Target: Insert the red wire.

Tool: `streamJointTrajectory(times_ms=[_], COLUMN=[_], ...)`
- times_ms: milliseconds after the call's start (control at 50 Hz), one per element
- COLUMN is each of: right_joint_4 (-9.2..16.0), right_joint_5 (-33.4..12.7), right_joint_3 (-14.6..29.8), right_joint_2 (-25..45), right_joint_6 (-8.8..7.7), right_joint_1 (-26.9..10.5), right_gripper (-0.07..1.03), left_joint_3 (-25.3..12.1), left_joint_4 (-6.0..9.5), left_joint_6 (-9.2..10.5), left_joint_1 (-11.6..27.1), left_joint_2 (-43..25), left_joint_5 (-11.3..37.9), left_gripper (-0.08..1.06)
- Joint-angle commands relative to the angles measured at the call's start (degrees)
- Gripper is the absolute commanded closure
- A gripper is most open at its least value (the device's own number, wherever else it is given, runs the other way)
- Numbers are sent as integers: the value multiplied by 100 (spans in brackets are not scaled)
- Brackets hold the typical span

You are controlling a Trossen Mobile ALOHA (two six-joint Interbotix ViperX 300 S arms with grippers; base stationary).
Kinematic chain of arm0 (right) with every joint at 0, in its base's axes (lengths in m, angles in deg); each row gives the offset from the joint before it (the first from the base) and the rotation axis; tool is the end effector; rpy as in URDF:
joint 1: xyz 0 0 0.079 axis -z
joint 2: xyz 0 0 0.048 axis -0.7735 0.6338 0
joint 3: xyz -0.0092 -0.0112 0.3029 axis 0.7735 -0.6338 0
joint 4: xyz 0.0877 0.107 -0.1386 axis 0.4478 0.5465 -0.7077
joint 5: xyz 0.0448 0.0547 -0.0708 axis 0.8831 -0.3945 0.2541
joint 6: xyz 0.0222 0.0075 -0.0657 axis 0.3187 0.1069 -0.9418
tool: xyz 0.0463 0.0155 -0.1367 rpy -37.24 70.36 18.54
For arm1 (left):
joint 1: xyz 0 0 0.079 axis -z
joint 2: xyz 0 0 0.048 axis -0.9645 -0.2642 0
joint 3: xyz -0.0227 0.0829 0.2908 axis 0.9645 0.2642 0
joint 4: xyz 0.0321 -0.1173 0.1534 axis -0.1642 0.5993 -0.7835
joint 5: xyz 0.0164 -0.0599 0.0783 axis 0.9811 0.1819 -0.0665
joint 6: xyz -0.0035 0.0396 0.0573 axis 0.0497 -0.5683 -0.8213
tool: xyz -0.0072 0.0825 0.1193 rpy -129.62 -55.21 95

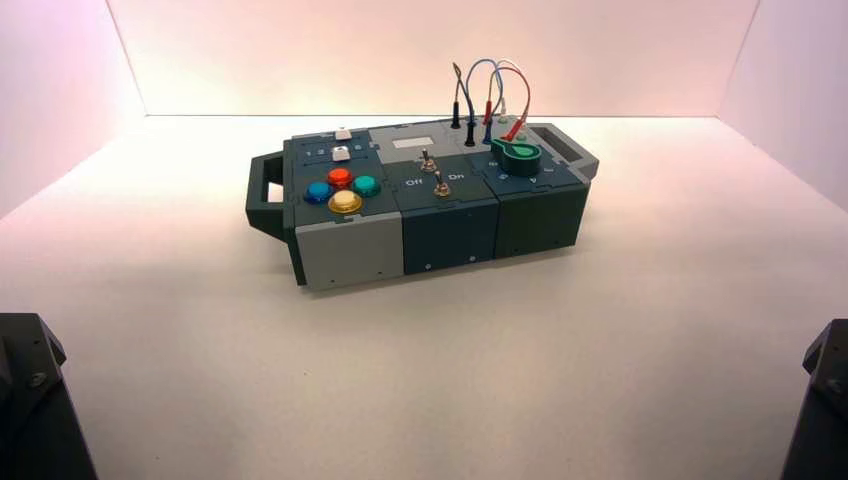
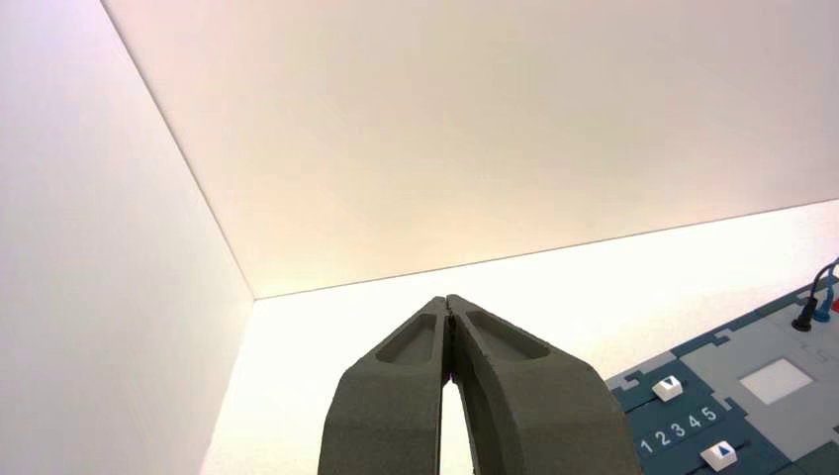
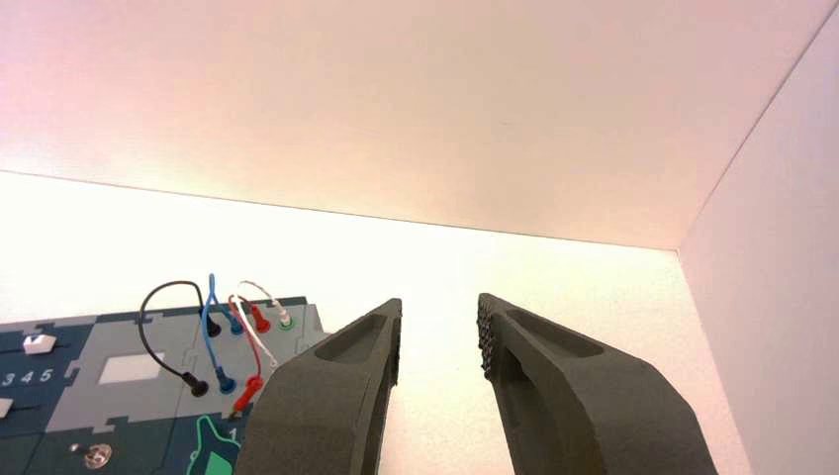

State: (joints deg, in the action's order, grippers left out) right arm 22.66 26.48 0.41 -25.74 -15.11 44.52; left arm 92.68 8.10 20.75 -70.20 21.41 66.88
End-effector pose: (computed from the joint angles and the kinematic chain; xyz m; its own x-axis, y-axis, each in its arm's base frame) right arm 0.3323 0.0362 0.2165 0.9201 0.1008 -0.3784 -0.1196 0.9925 -0.0265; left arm 0.3003 -0.0181 0.2151 0.9695 -0.0502 -0.2399 0.0891 0.9840 0.1542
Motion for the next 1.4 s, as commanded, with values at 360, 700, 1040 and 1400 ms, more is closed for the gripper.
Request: streamJointTrajectory(times_ms=[360,700,1040,1400], right_joint_4=[18,264,571,923], right_joint_5=[-35,-773,-2118,-2698], right_joint_3=[97,360,976,1257], right_joint_2=[-9,422,1204,1731], right_joint_6=[9,18,-35,-264], right_joint_1=[35,-35,-167,-457], right_gripper=[54,53,46,46], left_joint_3=[-70,-255,-624,-923], left_joint_4=[9,-9,-26,-26], left_joint_6=[9,0,-114,-413], left_joint_1=[-18,220,1143,2180], left_joint_2=[-9,-26,-123,-501], left_joint_5=[0,527,1749,2716], left_gripper=[101,101,101,101])
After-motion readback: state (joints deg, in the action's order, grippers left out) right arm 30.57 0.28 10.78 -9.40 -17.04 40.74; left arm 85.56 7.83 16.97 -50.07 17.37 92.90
